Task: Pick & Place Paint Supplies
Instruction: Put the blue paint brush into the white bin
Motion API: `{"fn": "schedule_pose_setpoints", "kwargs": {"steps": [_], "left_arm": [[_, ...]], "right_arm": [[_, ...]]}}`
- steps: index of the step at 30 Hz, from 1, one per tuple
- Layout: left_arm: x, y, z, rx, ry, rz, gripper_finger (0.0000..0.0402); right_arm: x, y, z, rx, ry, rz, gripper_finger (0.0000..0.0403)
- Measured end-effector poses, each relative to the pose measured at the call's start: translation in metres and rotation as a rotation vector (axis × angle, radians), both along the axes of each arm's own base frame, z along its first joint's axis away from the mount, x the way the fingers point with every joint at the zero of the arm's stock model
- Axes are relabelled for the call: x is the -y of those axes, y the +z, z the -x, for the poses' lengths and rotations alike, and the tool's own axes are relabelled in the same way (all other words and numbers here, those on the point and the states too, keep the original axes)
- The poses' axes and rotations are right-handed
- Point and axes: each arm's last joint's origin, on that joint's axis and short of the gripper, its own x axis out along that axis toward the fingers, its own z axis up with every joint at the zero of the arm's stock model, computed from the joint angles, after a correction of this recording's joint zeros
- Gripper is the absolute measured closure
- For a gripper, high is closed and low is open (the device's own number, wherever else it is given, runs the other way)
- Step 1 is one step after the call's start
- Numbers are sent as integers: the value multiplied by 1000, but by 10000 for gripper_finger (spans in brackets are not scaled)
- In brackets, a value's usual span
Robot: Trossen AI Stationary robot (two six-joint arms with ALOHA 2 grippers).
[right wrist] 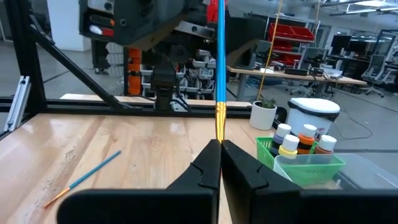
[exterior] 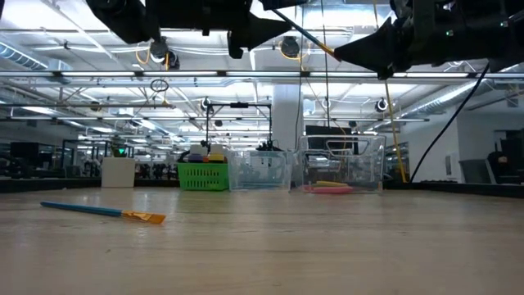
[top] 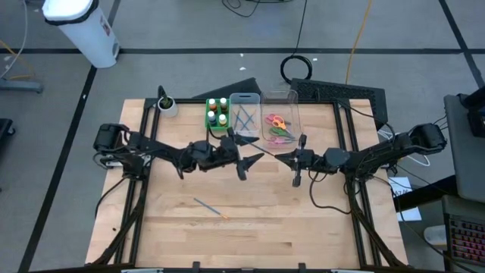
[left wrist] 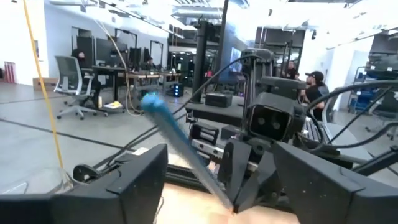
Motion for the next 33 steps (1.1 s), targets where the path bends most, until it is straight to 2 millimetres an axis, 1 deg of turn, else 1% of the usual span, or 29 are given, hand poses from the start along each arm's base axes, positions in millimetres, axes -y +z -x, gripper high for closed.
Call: {"fn": "schedule_pose_setpoints", "kwargs": {"steps": [2,4,11,14,16,20,22,24,25,29,31,33], "left_arm": [[0,0,0,-4,-2,2,132],[1,-2,0,-17,-3,2,169],[-1,-5,-1,-37,-10,53,327],[-3,-6,-1,-37,-23,85,380],[-4,-6,-1,-41,-19,95,386],[-10,-3,1,-46,-6,103,368],[-13,2,3,-48,6,97,369],[-17,11,8,-38,35,77,382],[-19,17,11,-25,48,63,387],[-26,35,22,-7,101,29,383],[-33,41,28,-28,174,5,380],[-44,42,32,-56,278,-12,384]], "right_arm": [[0,0,0,-3,0,1,403],[0,0,0,-3,0,0,403],[0,0,0,-3,0,1,403],[0,0,0,-3,-5,1,403],[0,-1,0,-7,-7,2,403],[1,0,0,-3,-8,-5,403],[1,0,0,4,-10,-13,402],[0,0,0,1,1,-29,396],[0,-1,0,-4,4,-29,391],[0,-2,0,-14,-3,-27,360],[0,-2,0,-17,-1,-26,341],[0,-2,0,-16,-2,-27,322]]}}
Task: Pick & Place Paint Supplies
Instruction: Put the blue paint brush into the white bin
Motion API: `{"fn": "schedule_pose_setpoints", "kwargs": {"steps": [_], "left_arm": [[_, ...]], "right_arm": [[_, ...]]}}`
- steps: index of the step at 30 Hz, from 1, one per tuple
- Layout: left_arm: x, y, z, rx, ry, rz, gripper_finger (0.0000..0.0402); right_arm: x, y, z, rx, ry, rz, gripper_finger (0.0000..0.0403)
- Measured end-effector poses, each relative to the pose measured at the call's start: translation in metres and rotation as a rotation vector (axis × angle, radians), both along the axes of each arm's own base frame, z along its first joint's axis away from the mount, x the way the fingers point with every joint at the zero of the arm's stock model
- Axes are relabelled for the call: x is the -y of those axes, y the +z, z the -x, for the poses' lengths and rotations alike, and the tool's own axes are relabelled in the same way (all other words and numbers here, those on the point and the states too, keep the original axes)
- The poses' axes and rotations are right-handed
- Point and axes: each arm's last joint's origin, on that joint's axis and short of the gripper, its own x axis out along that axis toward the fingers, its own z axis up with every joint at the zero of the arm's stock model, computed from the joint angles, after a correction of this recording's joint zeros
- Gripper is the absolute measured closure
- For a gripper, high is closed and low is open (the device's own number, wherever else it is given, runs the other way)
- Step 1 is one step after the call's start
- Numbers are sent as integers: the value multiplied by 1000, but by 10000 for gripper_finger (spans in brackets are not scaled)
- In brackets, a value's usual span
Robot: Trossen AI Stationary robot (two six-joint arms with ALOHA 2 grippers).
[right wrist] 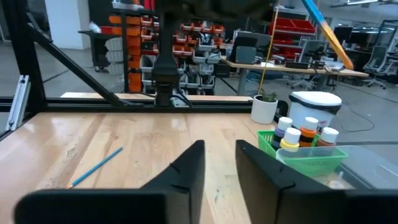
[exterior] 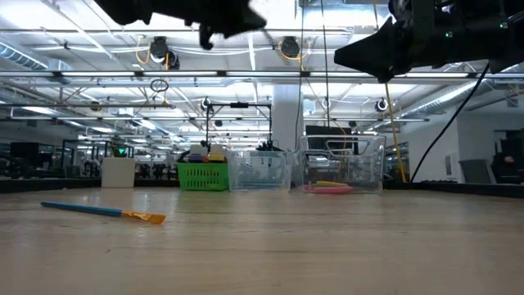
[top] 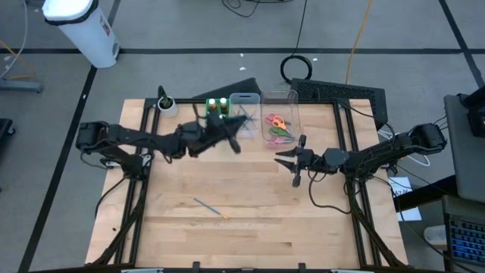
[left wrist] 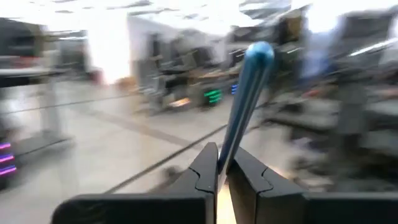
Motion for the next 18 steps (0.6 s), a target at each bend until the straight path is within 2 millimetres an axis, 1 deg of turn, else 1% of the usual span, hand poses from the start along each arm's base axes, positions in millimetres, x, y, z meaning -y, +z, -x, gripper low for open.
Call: {"fn": "schedule_pose_setpoints", "kwargs": {"steps": [3,5,8,10,12,14,18], "left_arm": [[-25,-6,3,-84,140,22,387],[-47,-9,5,-147,200,89,387],[-77,-13,3,-232,223,205,387],[-90,-24,1,-310,210,275,387],[-99,-37,-5,-352,188,330,387],[-104,-50,-10,-381,166,370,387],[-105,-79,-21,-460,154,400,381]], "right_arm": [[0,0,0,0,-1,0,298],[0,0,0,0,-1,0,286],[1,0,0,0,-3,0,275],[2,0,0,0,-9,0,271],[3,0,0,-5,-16,1,271],[3,-1,0,-11,-19,2,272],[3,-2,0,-23,-18,4,278]]}}
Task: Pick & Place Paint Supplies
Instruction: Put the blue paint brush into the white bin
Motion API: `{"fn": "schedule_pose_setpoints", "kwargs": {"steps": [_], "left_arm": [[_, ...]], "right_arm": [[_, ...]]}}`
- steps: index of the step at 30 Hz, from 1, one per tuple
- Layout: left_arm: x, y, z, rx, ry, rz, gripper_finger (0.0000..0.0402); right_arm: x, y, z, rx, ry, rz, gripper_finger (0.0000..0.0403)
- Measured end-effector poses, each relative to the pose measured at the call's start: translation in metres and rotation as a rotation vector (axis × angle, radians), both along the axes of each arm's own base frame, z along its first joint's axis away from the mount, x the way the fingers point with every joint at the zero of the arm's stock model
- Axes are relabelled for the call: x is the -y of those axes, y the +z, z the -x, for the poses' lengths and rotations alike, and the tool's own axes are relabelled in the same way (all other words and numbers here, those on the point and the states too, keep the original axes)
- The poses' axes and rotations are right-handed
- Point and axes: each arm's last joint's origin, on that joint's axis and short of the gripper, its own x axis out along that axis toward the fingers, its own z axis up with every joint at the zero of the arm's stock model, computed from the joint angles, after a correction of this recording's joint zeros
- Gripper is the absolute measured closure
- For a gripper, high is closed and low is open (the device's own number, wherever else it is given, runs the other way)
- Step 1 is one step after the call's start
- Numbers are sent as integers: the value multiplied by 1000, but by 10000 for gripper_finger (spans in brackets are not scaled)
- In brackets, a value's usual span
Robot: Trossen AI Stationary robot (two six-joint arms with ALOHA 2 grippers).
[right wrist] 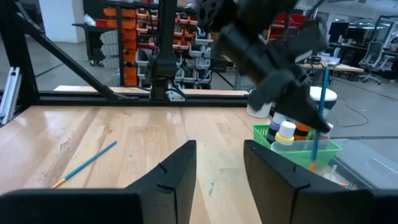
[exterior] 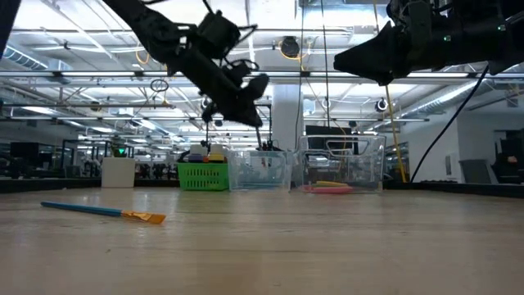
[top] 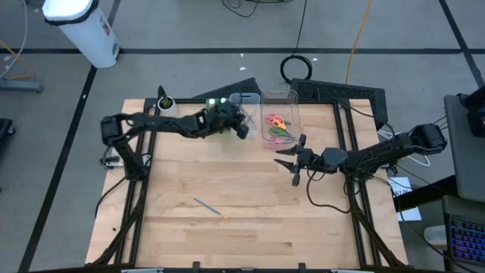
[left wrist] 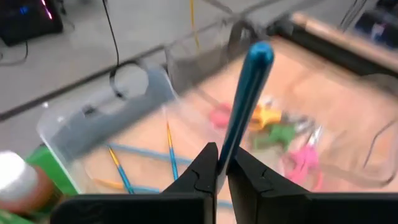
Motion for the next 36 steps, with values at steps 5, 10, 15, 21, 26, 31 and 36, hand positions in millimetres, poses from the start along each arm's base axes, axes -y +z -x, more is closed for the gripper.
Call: {"fn": "schedule_pose_setpoints", "kwargs": {"steps": [5,10,15,21,26,31,36], "left_arm": [[2,-22,-8,-58,-13,21,379],[4,-28,-10,-70,-30,31,377],[4,-29,-9,-58,-3,76,346],[2,-32,-6,-84,14,104,247],[-1,-32,-5,-78,14,117,167],[-3,-21,-11,-58,-30,95,126],[-4,5,-24,-25,-53,54,118]], "right_arm": [[0,-1,0,-5,0,1,281],[0,0,0,-4,0,1,280],[0,0,0,-4,0,1,281],[0,0,0,-4,0,1,279],[0,0,0,-4,0,1,278],[0,0,0,-4,0,1,277],[0,0,0,-4,0,1,280]]}}
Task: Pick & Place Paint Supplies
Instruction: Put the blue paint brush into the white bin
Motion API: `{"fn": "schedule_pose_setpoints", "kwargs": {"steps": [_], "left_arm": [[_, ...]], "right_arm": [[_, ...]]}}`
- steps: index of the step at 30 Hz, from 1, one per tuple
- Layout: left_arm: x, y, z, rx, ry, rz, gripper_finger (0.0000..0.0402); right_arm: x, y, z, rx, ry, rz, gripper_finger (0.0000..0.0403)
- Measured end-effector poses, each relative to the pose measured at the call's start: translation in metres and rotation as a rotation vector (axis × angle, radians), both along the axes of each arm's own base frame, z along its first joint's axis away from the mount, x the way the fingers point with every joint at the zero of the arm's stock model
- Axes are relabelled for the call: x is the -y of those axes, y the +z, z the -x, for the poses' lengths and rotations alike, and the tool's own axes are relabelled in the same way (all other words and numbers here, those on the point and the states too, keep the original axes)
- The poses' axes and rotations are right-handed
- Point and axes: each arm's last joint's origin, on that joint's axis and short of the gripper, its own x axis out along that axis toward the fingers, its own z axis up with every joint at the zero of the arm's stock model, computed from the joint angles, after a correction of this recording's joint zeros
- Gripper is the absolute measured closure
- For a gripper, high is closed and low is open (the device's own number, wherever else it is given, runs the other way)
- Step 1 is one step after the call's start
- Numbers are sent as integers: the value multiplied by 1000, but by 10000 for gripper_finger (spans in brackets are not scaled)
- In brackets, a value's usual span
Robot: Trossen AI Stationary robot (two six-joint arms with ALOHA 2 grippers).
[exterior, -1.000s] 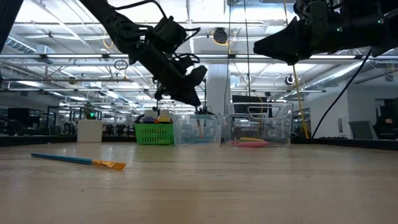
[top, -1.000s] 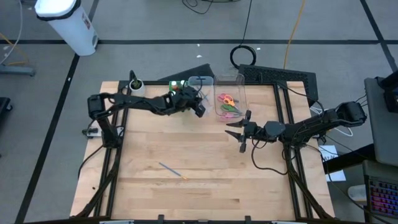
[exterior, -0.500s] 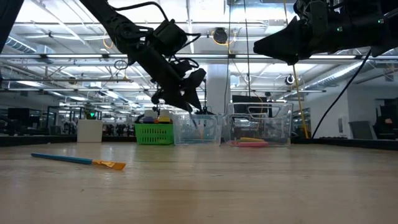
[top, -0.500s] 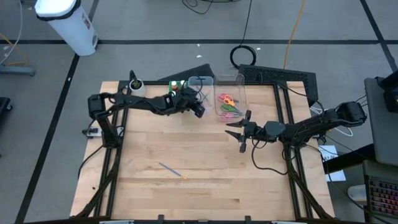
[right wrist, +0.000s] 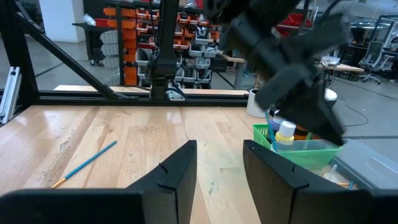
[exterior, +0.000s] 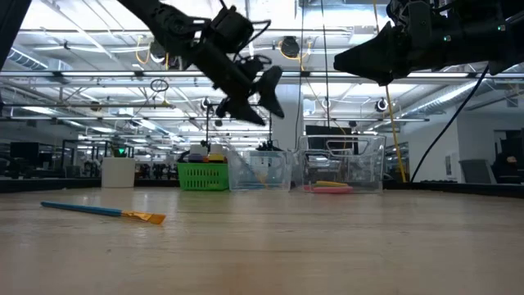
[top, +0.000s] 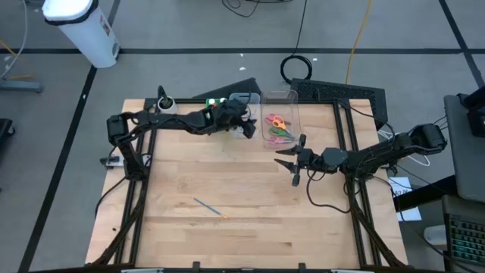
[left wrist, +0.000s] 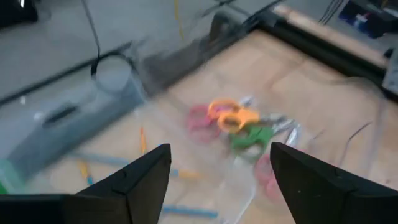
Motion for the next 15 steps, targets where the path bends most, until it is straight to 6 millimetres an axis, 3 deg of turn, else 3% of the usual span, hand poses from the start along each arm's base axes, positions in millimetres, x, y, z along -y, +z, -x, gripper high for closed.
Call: {"fn": "schedule_pose_setpoints", "kwargs": {"steps": [9,15], "left_arm": [[6,55,-19,24,-90,-97,117],[27,61,-24,-59,-182,-117,117]], "right_arm": [[0,0,0,-3,0,0,280],[0,-1,0,-15,0,2,284]]}}
